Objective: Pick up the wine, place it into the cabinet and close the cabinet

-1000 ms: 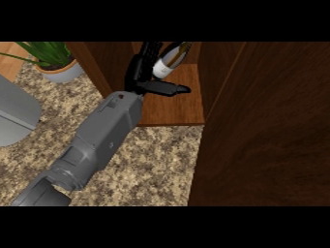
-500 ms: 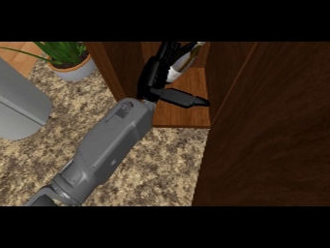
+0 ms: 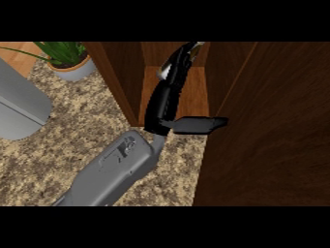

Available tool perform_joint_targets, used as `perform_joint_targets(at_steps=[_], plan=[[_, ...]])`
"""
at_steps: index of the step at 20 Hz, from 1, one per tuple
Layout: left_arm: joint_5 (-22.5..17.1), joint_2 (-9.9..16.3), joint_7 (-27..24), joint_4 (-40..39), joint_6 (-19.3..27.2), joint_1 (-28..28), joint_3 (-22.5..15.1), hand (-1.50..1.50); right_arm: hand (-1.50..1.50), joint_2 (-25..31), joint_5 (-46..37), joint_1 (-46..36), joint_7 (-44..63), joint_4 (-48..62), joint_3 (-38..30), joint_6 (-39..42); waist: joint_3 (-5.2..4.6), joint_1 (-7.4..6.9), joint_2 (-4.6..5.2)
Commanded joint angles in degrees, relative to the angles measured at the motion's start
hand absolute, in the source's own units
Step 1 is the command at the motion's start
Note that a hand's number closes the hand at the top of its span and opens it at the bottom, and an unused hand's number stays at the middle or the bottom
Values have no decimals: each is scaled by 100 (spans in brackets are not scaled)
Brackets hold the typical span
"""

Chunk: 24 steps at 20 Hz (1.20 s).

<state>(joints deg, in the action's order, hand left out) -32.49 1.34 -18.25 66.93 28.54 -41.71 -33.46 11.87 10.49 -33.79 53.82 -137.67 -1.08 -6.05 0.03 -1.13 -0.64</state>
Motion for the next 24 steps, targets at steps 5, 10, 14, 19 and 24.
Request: perform_joint_targets(at_steps=[5, 10, 14, 19, 24], plan=[[251, -126, 32, 1858, 1051, 1427, -874, -150, -150, -16, -200, -205, 262, -149, 183, -237, -7, 72, 31], [375, -58, 50, 2684, 1133, 2199, -1126, 150, -150, 55, 0, -238, 226, -159, 69, -146, -6, 91, 45], [616, 464, 423, 3775, 1318, 2887, -1590, 150, -150, -4, -221, 126, 98, -332, 295, -91, -4, 91, 45], [595, 1341, 77, 4719, 690, 3875, -1870, 150, -150, -37, -227, 62, 420, -513, 402, -268, -9, 72, 34], [93, 2151, -158, 5005, -178, 4247, -1290, 150, 150, 188, 676, -329, 281, -91, 474, 446, -13, 27, 54]])
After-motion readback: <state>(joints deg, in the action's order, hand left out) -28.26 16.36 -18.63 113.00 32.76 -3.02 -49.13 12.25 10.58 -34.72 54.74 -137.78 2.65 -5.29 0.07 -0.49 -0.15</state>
